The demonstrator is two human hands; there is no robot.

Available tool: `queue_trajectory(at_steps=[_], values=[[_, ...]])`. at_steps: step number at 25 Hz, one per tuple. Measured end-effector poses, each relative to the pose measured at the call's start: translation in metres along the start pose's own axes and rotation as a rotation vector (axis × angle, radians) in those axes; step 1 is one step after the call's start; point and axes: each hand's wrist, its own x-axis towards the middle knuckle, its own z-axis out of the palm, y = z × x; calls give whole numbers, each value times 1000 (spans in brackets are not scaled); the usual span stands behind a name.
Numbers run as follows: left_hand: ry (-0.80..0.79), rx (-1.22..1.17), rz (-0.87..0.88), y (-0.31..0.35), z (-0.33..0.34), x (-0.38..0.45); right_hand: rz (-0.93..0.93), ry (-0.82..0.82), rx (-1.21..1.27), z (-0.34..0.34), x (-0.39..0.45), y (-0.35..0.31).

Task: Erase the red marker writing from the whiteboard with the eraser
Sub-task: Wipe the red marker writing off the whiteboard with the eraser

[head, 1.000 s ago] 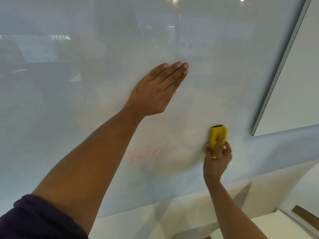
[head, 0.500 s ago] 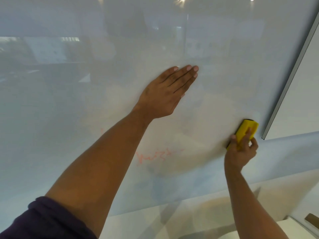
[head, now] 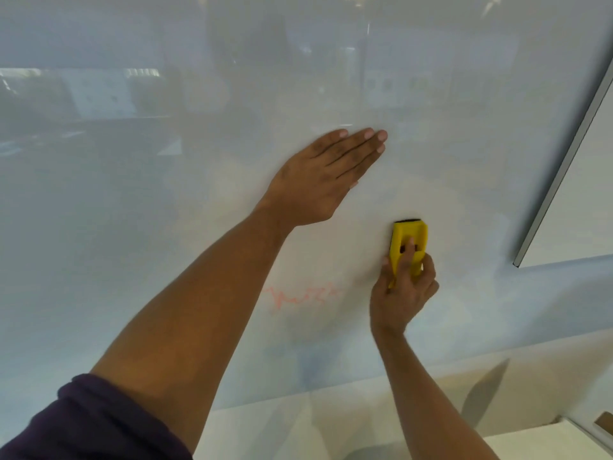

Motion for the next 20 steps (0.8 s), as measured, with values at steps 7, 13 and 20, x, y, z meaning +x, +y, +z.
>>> queue_trajectory(at_steps=[7, 13, 20], values=[[-1, 20, 60, -8, 0, -14, -29, -75, 56, 4, -11, -34], [3, 43, 98, -13, -1, -21, -369, -167, 18, 14, -26, -56], [-10, 39, 107, -31, -10, -40, -452, -151, 52, 20, -24, -74]])
